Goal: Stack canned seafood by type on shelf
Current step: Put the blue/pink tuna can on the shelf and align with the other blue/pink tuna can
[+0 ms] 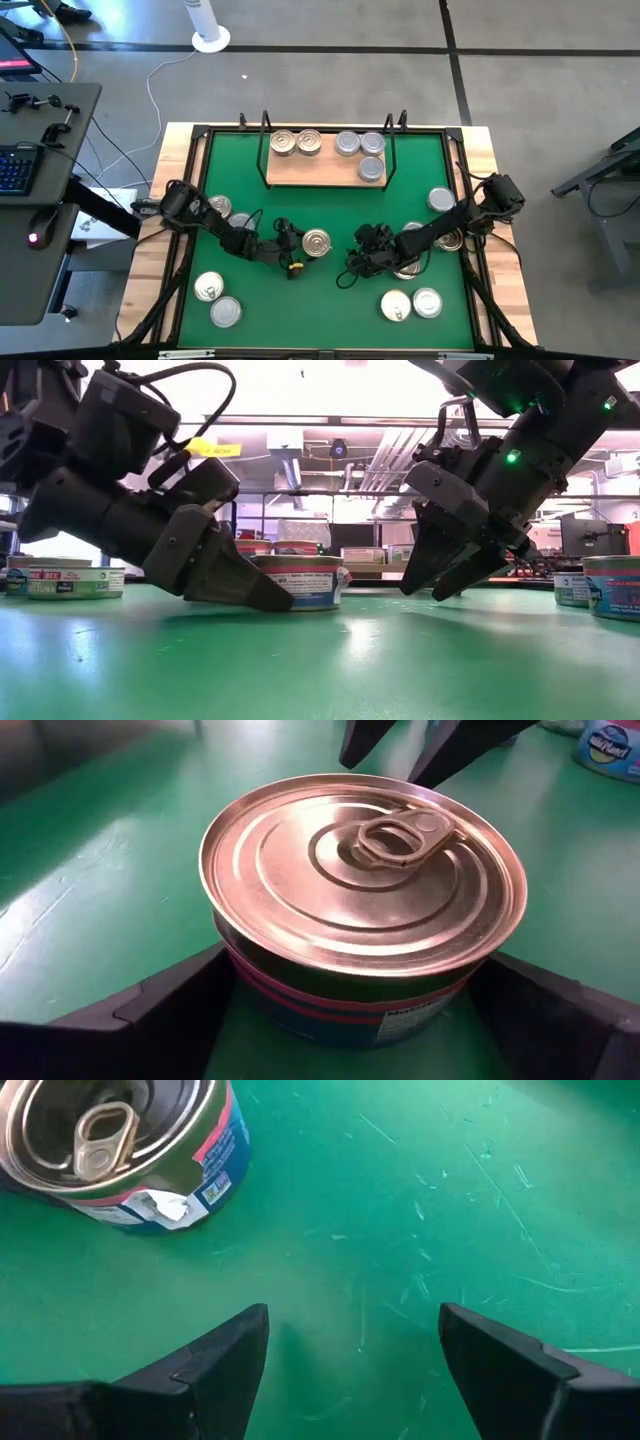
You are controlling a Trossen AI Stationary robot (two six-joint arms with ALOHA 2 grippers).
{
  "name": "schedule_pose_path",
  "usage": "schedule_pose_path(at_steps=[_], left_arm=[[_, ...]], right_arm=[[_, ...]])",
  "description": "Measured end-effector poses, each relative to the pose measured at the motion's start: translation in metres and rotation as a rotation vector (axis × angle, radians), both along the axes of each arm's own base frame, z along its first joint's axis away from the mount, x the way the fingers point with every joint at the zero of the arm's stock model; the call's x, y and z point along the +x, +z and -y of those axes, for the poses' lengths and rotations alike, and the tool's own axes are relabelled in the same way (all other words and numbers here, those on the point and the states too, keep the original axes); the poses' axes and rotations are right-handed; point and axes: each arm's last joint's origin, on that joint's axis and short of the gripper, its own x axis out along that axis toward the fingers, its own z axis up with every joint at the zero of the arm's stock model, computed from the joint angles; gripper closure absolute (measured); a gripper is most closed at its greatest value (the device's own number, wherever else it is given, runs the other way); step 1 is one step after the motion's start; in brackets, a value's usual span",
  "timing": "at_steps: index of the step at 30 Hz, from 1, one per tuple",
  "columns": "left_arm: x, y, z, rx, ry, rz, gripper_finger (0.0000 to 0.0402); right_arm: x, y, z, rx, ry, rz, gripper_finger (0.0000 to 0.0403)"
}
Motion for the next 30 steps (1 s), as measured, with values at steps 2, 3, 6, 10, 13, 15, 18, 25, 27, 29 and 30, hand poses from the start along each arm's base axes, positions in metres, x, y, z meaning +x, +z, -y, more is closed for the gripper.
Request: schedule_pose_path(at_steps=[2, 3, 6, 10, 13, 15, 18, 25, 27, 29, 30], left_arm=[[0.0, 0.0, -0.001, 0.007, -0.008, -0.003, 0.0019], [0.001, 0.0, -0.001, 0.01, -0.012, -0.005, 0.0018], [0.0, 0.0, -0.001, 0.025, -0.021, -0.015, 0.0018], [0.0, 0.004, -0.001, 0.028, -0.03, -0.039, 0.0018], [-0.001, 0.01, -0.001, 0.026, -0.04, -0.055, 0.0018], [-0.002, 0.013, -0.001, 0.038, -0.046, -0.059, 0.0018], [-0.003, 0.016, -0.001, 0.048, -0.051, -0.061, 0.0018], [-0.002, 0.02, -0.001, 0.051, -0.045, -0.046, 0.0018], [-0.002, 0.021, -0.002, 0.049, -0.043, -0.04, 0.0018], [-0.001, 0.022, -0.002, 0.044, -0.043, -0.026, 0.0018], [0.0, 0.023, -0.001, 0.04, -0.042, -0.013, 0.0018]], right_arm=[[0.0, 0.0, 0.0, 0.0, 0.0, 0.0, 0.0114], [0.0, 0.0, 0.0, 0.0, 0.0, 0.0, 0.0114], [0.0, 0.0, 0.0, 0.0, 0.0, 0.0, 0.0114], [0.002, 0.001, 0.0, -0.012, 0.011, 0.019, 0.0114], [0.009, 0.006, -0.004, -0.049, 0.042, 0.107, 0.0115], [0.015, 0.012, -0.007, -0.081, 0.065, 0.188, 0.0115], [0.026, 0.023, -0.009, -0.116, 0.116, 0.306, 0.0115], [0.045, 0.033, 0.012, -0.164, 0.236, 0.381, 0.0115], [0.049, 0.028, 0.018, -0.163, 0.258, 0.362, 0.0122], [0.052, 0.02, 0.025, -0.158, 0.266, 0.338, 0.0134], [0.054, 0.015, 0.028, -0.148, 0.268, 0.328, 0.0142]])
